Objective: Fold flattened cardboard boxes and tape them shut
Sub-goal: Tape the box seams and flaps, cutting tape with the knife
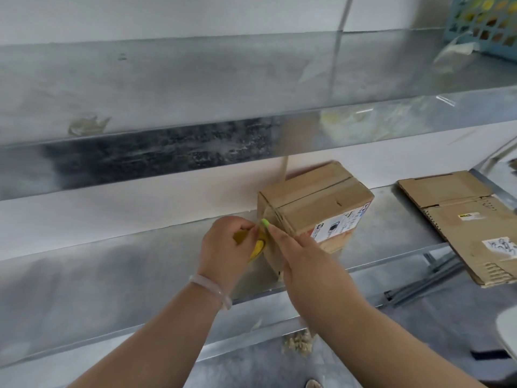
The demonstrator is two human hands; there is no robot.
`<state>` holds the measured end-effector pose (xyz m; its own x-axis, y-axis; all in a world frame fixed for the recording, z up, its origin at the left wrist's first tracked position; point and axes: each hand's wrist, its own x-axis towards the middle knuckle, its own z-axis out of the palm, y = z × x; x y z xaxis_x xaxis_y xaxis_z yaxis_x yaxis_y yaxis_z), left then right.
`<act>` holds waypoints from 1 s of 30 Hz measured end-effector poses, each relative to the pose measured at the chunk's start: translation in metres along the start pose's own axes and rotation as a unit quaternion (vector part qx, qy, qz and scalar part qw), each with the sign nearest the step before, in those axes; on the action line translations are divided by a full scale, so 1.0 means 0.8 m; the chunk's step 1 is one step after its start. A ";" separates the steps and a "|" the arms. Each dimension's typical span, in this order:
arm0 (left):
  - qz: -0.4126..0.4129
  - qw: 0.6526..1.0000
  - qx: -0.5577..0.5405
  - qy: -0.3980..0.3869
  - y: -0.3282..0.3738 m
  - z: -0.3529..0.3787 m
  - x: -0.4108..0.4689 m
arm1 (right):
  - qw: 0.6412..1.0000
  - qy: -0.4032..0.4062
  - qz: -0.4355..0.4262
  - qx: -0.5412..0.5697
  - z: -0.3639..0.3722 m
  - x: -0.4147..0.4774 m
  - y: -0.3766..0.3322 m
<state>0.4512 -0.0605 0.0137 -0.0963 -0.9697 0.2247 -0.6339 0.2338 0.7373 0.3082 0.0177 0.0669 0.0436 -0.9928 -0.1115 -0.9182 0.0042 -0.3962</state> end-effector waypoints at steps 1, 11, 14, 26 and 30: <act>0.005 1.000 0.005 0.002 -0.001 0.001 0.001 | 1.000 -0.004 0.005 -0.014 0.000 0.001 -0.002; 0.019 1.000 0.006 0.009 -0.005 0.006 0.011 | 0.998 -0.033 0.033 -0.030 0.000 0.008 -0.007; 0.009 1.000 0.002 0.017 -0.005 0.003 0.012 | 1.000 -0.012 0.015 -0.003 -0.002 0.002 -0.003; 0.001 1.000 0.004 0.019 0.002 0.007 0.008 | 0.997 -0.063 0.004 -0.049 -0.005 -0.001 0.003; 0.002 1.000 0.010 0.022 0.001 0.008 0.006 | 0.995 -0.068 -0.003 -0.073 -0.003 0.006 0.002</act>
<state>0.4451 -0.0650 0.0113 -0.0654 -0.9647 0.2549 -0.6487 0.2352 0.7238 0.3059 0.0128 0.0677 0.0927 -0.9676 -0.2350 -0.9645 -0.0287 -0.2624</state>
